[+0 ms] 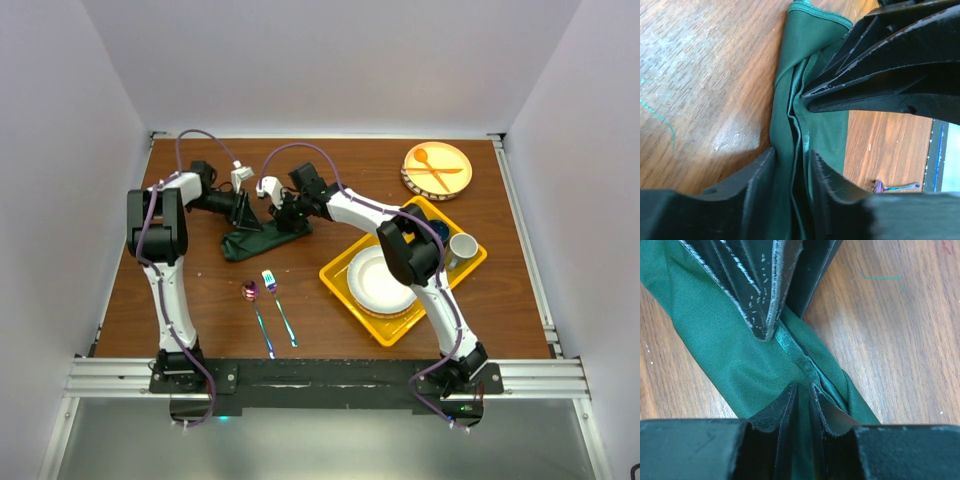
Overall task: Fold the napkin into a case and place the utensils inside
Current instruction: Pick up the smaller rectangle-folded napkin from the center of the board.
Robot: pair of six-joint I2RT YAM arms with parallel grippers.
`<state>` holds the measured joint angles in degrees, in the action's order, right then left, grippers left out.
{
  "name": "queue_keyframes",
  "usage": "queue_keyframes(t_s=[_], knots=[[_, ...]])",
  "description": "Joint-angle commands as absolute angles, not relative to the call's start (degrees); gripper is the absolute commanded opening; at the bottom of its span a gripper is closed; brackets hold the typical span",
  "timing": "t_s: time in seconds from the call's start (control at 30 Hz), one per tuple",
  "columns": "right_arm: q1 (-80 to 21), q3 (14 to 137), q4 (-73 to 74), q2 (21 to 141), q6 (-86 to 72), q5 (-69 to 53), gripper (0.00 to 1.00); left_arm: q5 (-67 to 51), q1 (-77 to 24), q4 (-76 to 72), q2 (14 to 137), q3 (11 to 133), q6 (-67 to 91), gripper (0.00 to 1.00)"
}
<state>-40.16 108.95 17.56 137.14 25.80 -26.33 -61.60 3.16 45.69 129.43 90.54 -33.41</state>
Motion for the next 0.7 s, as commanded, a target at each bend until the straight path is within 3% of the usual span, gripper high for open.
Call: queue_keyframes(t_s=[0.0, 0.1, 0.27, 0.43, 0.57, 0.67], knots=[[-40.17, 108.9, 19.69, 137.64, 27.25, -24.78, 0.2, -62.22, 2.9, 44.56, 131.66, 90.97, -31.04, 0.33], [-40.17, 109.16, 19.78, 137.81, 27.33, -24.7, 0.2, -62.84, 2.81, 43.6, 132.1, 90.97, -29.97, 0.24], [-40.17, 109.95, 19.78, 137.64, 26.81, -24.78, 0.22, -62.49, 2.99, 42.81, 131.49, 90.7, -29.36, 0.0], [-39.73, 113.11, 19.51, 136.58, 21.72, -25.05, 0.33, -58.46, 2.99, 38.95, 126.4, 89.21, -28.21, 0.0], [-38.24, 116.54, 18.72, 134.65, 12.78, -28.47, 0.52, -54.15, 3.34, 36.39, 120.78, 87.45, -28.91, 0.0], [-36.48, 119.0, 17.58, 133.07, 7.15, -32.42, 0.58, -51.6, 3.34, 35.43, 118.23, 86.75, -30.84, 0.0]])
